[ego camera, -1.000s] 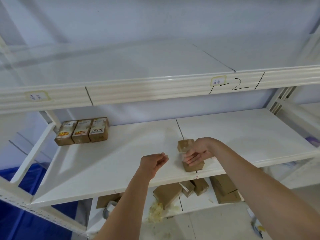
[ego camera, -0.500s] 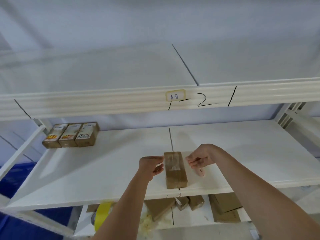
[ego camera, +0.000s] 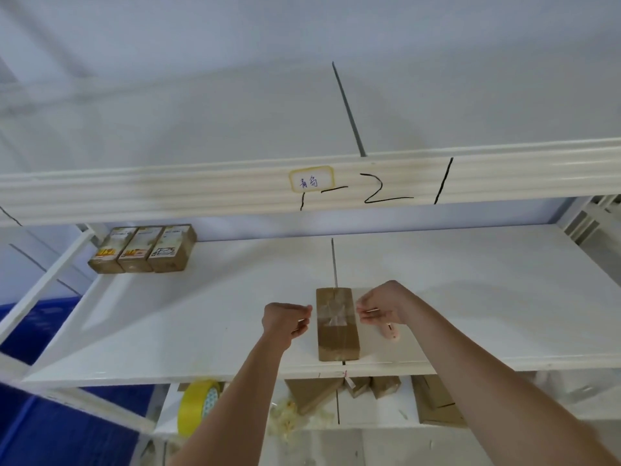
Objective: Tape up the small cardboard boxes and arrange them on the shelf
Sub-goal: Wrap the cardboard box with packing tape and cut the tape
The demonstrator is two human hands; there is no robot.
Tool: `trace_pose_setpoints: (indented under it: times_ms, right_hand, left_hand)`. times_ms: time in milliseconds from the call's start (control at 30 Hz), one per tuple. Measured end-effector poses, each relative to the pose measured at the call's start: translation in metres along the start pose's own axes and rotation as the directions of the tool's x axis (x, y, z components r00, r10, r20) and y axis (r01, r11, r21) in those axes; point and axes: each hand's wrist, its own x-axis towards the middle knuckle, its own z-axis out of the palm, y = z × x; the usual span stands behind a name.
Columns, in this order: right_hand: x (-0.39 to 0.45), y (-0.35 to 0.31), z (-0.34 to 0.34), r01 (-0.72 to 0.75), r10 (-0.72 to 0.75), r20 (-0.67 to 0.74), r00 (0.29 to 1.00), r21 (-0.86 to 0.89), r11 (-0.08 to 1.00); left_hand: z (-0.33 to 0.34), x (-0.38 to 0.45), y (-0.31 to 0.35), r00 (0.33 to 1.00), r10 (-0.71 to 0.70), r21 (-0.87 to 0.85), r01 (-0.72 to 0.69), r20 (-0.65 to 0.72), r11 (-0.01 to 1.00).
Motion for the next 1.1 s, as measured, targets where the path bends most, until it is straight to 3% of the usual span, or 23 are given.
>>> trace_pose_setpoints:
  times_ms: [200, 400, 1100]
  right_hand:
    - [0.002, 0.008, 0.002, 0.013, -0.017, -0.096, 0.995, -0.046, 0.999]
    - [0.016, 0.028, 0.012, 0.113, -0.118, -0.235, 0.965, -0.032, 0.993]
    - [0.024, 0.032, 0.015, 0.117, -0.102, -0.243, 0.965, 0.045, 0.992]
  left_hand:
    - [0.003, 0.009, -0.004, 0.999, 0.042, 0.089, -0.041, -0.004, 0.995]
    - [0.002, 0.01, -0.008, 0.999, -0.006, 0.047, 0.004, 0.032, 0.999]
    - [0.009, 0.015, -0.011, 0.989, -0.129, -0.055, 0.133, 0.076, 0.99]
